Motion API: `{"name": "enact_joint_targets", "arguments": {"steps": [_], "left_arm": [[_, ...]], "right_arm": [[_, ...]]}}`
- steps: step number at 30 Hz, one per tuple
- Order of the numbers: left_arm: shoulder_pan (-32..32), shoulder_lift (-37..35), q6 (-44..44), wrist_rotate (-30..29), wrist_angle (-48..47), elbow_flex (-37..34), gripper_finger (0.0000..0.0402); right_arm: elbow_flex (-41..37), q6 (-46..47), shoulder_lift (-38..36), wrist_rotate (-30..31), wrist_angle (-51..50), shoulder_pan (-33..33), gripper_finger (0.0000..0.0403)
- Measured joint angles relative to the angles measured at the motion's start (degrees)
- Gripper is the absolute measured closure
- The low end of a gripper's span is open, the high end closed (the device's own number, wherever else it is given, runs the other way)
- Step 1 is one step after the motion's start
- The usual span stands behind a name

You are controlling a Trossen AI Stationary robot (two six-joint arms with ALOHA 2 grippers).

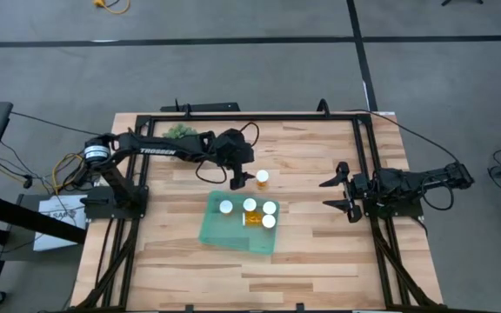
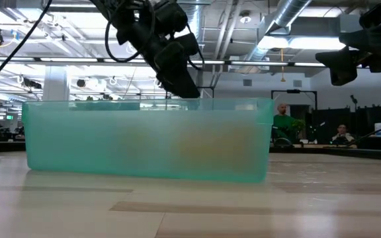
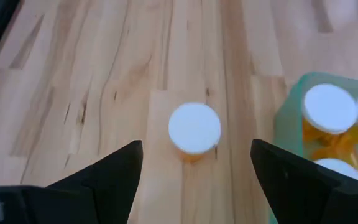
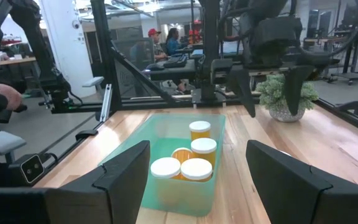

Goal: Pick and place pill bottles into a basket
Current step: Put the yellow pill bottle into the green bin

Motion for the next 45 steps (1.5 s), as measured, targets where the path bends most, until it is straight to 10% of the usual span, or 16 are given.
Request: {"name": "enact_joint_targets", "arguments": {"steps": [45], "left_arm": [[-2.1,14.8,6.2,-1.6,-6.4,12.6,0.011]], "right_arm": [[0.0,0.0,0.0,0.0,0.0,0.0,0.0143]]}}
